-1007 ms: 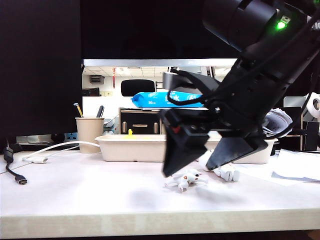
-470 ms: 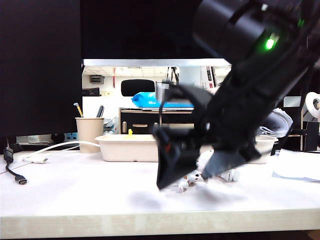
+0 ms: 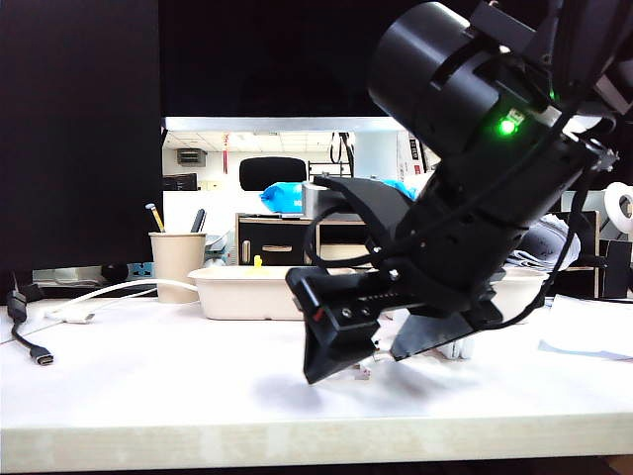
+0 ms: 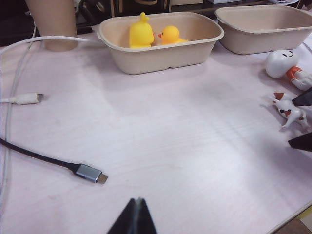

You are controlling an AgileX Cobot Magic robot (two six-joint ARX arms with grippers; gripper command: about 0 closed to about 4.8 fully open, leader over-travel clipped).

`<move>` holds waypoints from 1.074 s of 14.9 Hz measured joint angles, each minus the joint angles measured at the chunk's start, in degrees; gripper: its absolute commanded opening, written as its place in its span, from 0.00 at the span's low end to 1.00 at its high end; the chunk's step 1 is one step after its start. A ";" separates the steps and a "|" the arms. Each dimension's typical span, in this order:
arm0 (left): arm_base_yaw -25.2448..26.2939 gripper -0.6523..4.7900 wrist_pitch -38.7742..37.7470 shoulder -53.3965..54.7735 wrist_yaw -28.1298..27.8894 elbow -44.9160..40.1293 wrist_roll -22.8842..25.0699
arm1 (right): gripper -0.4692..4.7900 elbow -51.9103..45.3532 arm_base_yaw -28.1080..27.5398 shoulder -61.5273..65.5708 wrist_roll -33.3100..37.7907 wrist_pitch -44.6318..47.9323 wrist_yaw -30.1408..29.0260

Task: Put the dolls with similar colors into the same paper box, while dolls with different colors go into separate paper boxes.

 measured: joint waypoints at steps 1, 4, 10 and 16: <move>0.00 0.11 0.00 0.00 0.02 0.00 0.00 | 1.00 0.00 -0.20 0.00 0.04 0.13 0.11; 0.00 0.11 0.00 0.00 0.00 0.00 0.00 | 1.00 -0.04 -0.28 0.15 0.50 0.55 1.20; -0.04 0.11 0.00 0.00 0.00 0.00 0.02 | 0.71 0.33 -0.26 3.65 2.03 6.25 2.19; -0.07 0.11 0.00 0.00 0.02 0.00 0.02 | 0.54 0.33 -0.28 3.72 2.82 6.40 2.19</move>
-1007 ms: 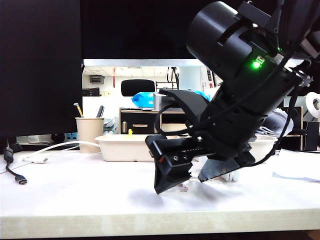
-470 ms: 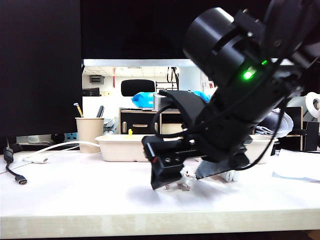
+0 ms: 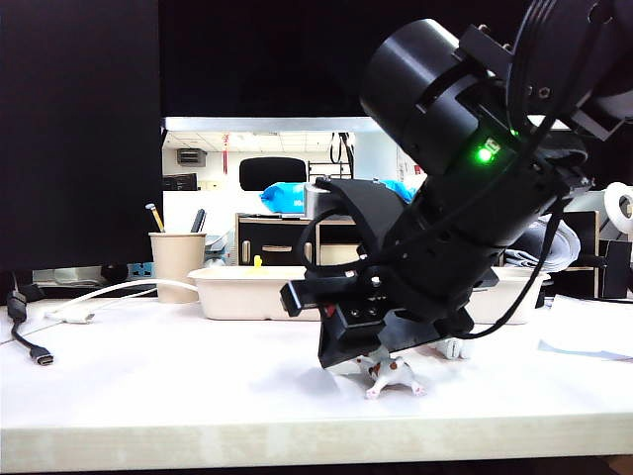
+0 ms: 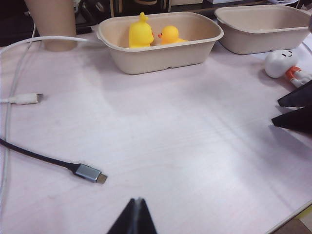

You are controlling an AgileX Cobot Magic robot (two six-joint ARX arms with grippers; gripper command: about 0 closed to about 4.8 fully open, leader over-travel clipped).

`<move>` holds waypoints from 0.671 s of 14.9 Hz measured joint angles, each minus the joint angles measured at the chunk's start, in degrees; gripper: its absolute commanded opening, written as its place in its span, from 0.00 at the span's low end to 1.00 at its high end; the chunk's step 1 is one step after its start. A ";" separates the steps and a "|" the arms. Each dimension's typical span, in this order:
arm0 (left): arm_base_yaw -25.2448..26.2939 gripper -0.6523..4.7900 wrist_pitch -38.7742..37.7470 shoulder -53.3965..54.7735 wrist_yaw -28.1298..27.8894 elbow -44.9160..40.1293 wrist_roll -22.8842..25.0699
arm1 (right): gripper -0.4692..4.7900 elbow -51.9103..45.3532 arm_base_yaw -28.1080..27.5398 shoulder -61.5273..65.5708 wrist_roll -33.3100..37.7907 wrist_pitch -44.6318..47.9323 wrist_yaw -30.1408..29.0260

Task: Put the dolls with similar colors into the same paper box, while dolls with different colors go into separate paper boxes.

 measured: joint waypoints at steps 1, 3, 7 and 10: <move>0.00 0.11 0.00 0.00 -0.02 0.00 -0.02 | 0.54 0.00 0.00 0.00 0.04 0.00 -0.02; 0.00 0.11 0.00 0.00 0.00 0.00 -0.02 | 0.63 0.02 0.00 0.00 0.07 0.00 -0.02; 0.00 0.11 0.00 0.00 0.00 0.00 -0.02 | 0.78 -0.20 0.00 -1.62 0.83 -1.95 -0.66; -0.02 0.11 0.00 0.00 -0.02 0.00 -0.02 | 0.80 -0.37 0.00 -7.26 1.09 -6.10 -0.52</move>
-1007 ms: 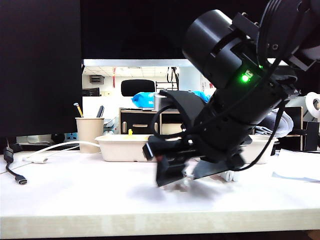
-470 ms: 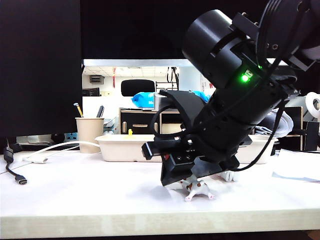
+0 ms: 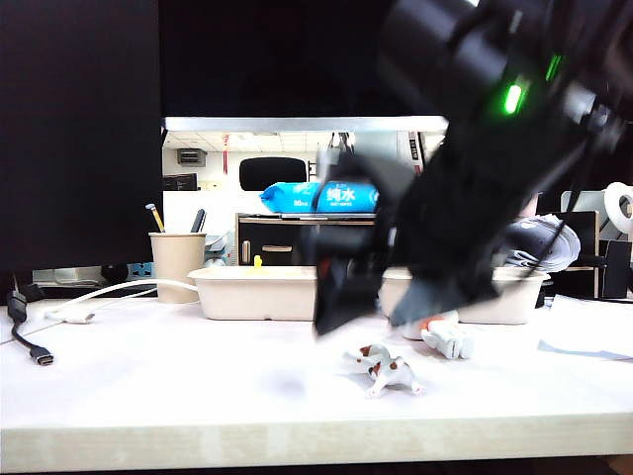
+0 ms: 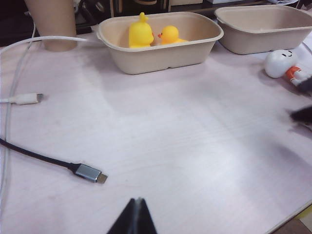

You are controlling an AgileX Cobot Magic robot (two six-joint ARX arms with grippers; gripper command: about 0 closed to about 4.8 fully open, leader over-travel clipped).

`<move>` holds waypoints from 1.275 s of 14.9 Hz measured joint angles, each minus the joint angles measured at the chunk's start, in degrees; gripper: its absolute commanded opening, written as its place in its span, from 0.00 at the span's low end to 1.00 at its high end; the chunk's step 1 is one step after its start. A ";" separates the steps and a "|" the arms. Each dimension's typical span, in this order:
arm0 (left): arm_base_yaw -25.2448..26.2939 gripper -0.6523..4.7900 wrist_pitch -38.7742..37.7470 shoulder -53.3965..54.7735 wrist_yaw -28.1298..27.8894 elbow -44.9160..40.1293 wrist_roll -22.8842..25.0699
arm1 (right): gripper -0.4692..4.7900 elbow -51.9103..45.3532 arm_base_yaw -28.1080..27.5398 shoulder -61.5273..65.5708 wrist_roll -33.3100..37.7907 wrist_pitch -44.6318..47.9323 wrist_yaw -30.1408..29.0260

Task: Put the dolls with similar colors into the same paper box, while dolls with different colors go into separate paper boxes.

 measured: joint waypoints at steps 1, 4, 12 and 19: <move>0.00 0.11 0.00 0.00 0.02 0.00 0.00 | 0.82 0.00 0.20 -2.08 0.00 -2.36 0.90; 0.00 0.11 0.00 0.00 0.00 0.00 0.00 | 0.84 -0.04 2.82 -5.25 0.02 -6.29 2.58; 0.00 0.11 0.00 0.00 0.02 0.00 0.02 | 0.87 -8.35 11.39 -5.22 8.55 -0.50 12.98; 0.00 0.11 0.00 0.00 0.02 0.00 0.00 | 0.82 -8.92 11.47 -4.83 10.21 0.92 14.03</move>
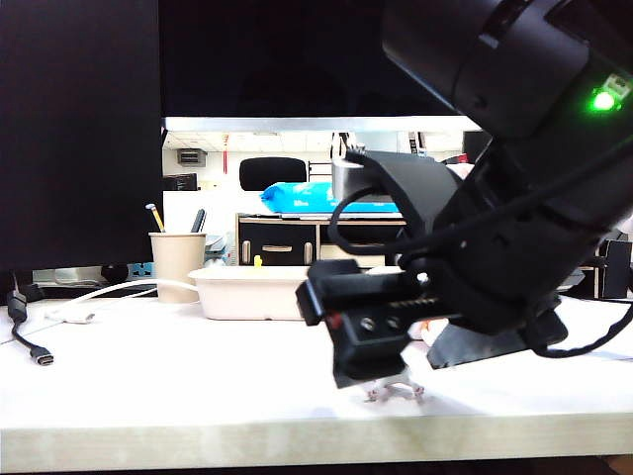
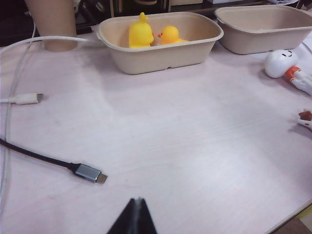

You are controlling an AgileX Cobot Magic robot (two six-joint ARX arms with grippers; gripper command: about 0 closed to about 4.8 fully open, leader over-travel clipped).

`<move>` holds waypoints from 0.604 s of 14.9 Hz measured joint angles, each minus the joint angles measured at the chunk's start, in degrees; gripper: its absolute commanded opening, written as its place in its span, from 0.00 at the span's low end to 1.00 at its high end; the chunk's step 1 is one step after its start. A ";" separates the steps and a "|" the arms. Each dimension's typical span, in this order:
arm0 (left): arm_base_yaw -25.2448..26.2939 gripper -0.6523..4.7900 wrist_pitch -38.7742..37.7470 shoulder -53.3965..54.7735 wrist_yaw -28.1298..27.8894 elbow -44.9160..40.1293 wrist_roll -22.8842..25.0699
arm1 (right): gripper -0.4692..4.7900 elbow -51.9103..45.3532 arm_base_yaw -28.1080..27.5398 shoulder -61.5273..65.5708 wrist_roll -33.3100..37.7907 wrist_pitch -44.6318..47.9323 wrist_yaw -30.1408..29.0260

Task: Put the dolls with similar colors into the same paper box, while dolls with different colors go into separate paper boxes.

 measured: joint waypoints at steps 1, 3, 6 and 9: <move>0.00 0.11 0.00 0.00 0.00 0.00 0.02 | 0.82 0.00 -0.02 0.57 0.04 0.09 0.02; 0.00 0.11 0.00 0.00 -0.02 0.00 0.02 | 0.82 0.00 -0.02 2.03 1.14 0.42 0.02; 0.00 0.11 0.00 0.00 0.00 0.00 0.00 | 0.67 0.02 -0.02 2.71 1.38 1.57 0.46; 0.00 0.11 0.00 0.00 -0.02 0.00 0.00 | 0.66 0.02 -0.02 3.04 1.46 2.21 0.46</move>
